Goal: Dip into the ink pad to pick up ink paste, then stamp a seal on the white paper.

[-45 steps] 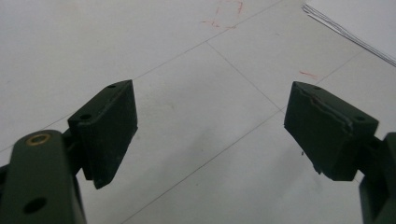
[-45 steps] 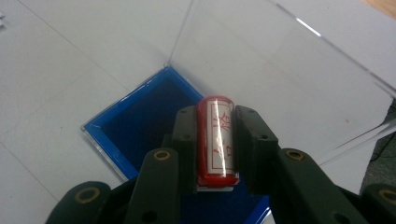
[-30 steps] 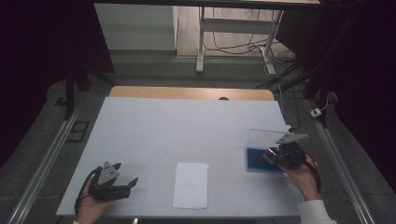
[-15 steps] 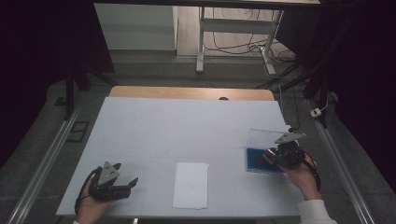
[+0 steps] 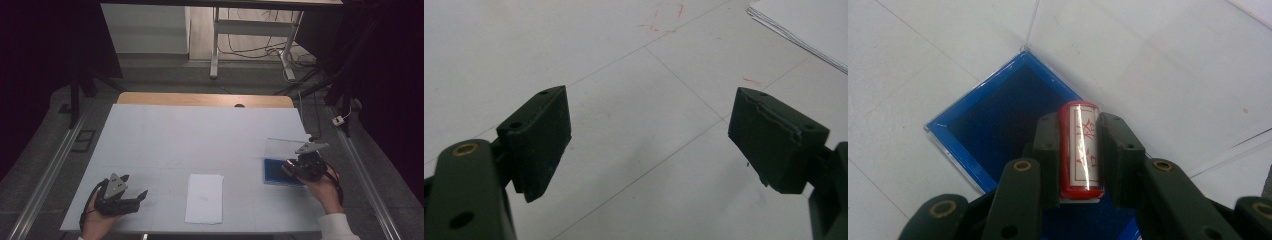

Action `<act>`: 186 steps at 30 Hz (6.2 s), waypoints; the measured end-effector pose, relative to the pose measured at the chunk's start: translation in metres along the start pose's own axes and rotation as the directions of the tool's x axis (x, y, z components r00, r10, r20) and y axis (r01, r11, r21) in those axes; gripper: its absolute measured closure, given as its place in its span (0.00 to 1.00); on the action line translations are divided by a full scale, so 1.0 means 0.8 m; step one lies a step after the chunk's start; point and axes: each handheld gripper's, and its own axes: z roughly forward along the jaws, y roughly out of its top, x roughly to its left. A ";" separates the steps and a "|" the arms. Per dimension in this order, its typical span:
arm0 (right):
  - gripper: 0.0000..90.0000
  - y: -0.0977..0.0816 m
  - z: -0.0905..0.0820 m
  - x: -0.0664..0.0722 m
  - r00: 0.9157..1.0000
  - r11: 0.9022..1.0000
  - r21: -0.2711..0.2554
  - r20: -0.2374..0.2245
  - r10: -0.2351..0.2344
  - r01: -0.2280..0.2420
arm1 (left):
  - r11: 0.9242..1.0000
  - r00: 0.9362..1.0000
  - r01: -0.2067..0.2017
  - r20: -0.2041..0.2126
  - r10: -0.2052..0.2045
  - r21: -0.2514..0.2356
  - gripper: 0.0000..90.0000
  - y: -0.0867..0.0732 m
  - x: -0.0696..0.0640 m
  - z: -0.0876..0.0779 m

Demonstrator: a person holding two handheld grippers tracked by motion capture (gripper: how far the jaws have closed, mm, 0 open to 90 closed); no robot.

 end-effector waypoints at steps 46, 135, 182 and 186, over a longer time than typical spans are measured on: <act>0.78 0.000 -0.035 -0.007 0.998 0.987 -0.160 -0.063 0.021 -0.031 | 1.000 1.000 -0.001 0.005 0.001 -0.004 0.19 0.001 0.001 0.001; 0.78 0.124 -0.001 0.185 0.896 0.935 -0.272 -0.317 -0.312 0.229 | 1.000 1.000 0.000 0.006 0.000 0.001 0.20 -0.001 0.002 0.003; 0.78 0.135 0.062 0.261 0.815 0.915 -0.184 -0.415 -0.403 0.359 | 1.000 1.000 0.004 0.000 -0.004 0.002 0.20 -0.003 0.003 0.001; 0.78 0.133 0.067 0.266 0.815 0.912 -0.170 -0.411 -0.409 0.372 | 1.000 1.000 0.003 0.000 -0.003 0.003 0.20 -0.003 0.003 0.001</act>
